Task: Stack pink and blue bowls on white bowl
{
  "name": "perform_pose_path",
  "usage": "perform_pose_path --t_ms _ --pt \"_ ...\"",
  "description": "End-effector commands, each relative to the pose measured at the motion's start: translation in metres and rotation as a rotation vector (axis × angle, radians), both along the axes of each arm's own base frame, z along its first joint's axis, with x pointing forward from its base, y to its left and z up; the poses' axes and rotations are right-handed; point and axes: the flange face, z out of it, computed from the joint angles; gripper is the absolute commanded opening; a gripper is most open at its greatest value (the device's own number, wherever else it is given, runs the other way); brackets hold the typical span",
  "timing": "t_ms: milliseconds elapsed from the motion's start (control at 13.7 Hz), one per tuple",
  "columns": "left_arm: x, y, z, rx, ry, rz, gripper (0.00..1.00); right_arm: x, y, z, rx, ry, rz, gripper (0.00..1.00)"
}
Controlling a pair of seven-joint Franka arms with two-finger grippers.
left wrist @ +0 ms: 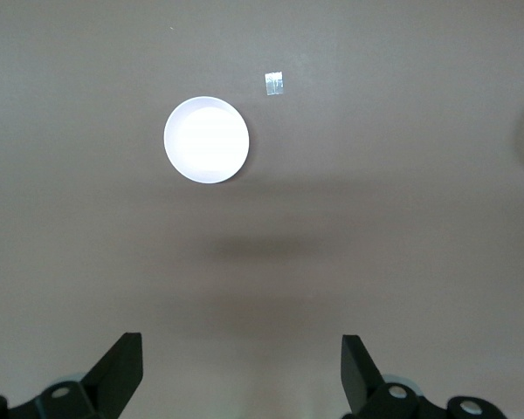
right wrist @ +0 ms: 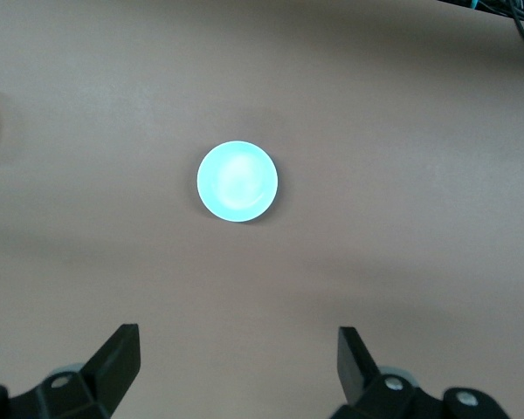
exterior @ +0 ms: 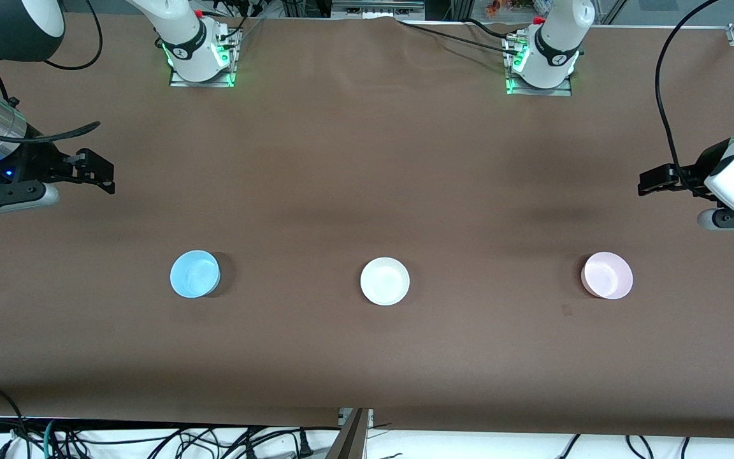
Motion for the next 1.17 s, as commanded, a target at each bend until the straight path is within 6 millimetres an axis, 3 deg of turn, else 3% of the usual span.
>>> perform_pose_path --t_ms 0,803,1096 --pt "0.003 0.003 0.004 0.014 -0.005 0.002 1.0 -0.002 0.0 0.005 0.016 -0.001 -0.006 0.99" --pt "0.006 0.005 -0.003 0.012 0.005 0.002 1.0 -0.005 0.0 0.003 0.015 0.017 -0.005 0.99" --pt "0.008 0.019 -0.005 0.008 0.006 0.017 1.0 -0.01 0.006 0.004 0.016 0.038 0.003 1.0"
